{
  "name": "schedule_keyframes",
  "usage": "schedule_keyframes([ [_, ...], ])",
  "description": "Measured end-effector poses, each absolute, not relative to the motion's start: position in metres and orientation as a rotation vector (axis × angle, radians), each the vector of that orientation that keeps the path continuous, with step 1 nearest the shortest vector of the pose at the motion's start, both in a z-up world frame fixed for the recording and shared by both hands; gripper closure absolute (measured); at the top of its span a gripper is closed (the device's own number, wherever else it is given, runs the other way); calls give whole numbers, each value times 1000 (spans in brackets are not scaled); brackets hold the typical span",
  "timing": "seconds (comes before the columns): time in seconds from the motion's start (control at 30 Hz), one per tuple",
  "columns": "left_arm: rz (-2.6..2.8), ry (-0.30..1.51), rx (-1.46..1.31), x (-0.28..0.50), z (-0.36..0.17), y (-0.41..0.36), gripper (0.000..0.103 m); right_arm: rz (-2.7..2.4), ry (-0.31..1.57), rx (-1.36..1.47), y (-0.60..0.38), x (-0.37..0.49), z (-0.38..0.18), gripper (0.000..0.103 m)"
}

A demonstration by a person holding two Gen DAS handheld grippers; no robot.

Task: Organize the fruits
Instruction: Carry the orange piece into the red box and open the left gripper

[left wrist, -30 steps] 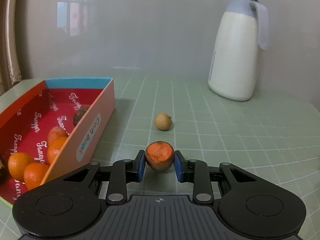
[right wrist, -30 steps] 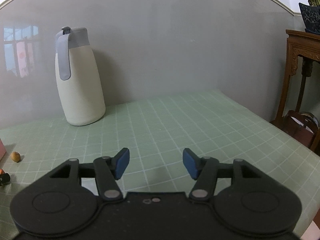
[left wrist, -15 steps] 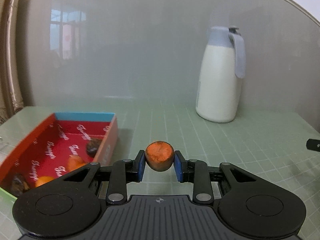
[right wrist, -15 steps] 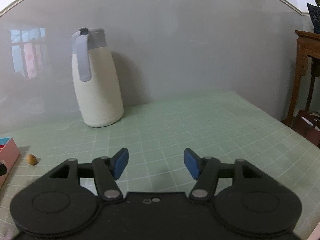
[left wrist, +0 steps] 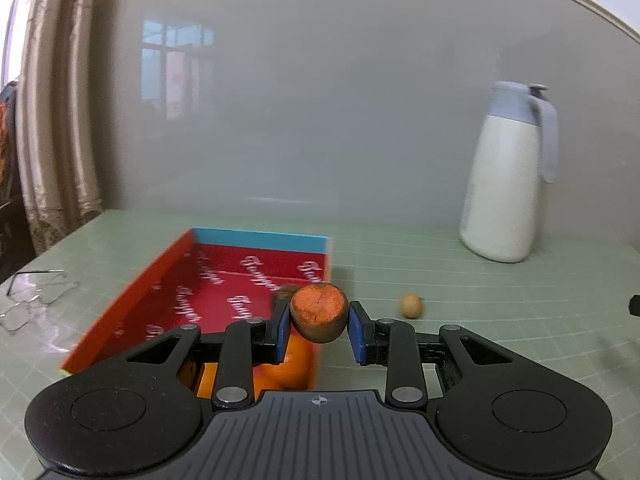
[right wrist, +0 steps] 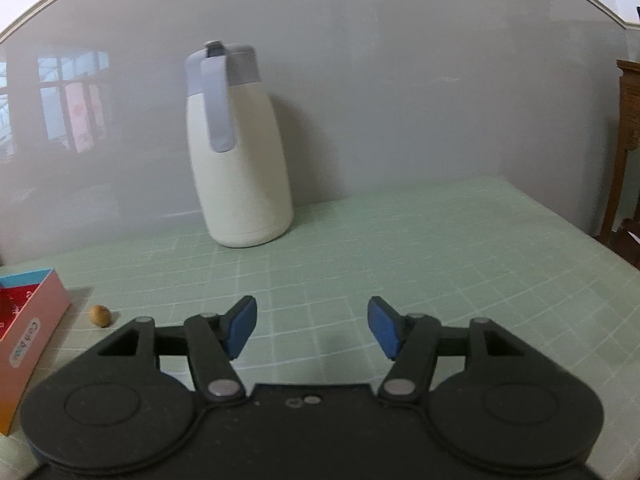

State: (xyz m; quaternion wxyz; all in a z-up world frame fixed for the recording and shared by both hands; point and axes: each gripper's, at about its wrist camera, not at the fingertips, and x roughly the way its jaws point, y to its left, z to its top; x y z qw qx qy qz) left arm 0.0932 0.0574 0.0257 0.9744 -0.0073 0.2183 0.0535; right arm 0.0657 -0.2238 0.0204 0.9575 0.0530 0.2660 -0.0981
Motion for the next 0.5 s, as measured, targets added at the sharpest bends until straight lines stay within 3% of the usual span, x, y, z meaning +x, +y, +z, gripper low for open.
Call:
schedule_keyframes([
  [0.43, 209, 513, -89, 106, 12, 109, 72, -195, 546, 102, -219, 66, 21, 42],
  [0.47, 211, 524, -94, 107, 10, 109, 71, -194, 545, 100, -219, 66, 21, 42],
  [0.5, 209, 525, -108, 107, 9, 110, 58, -196, 546, 97, -219, 66, 21, 41],
])
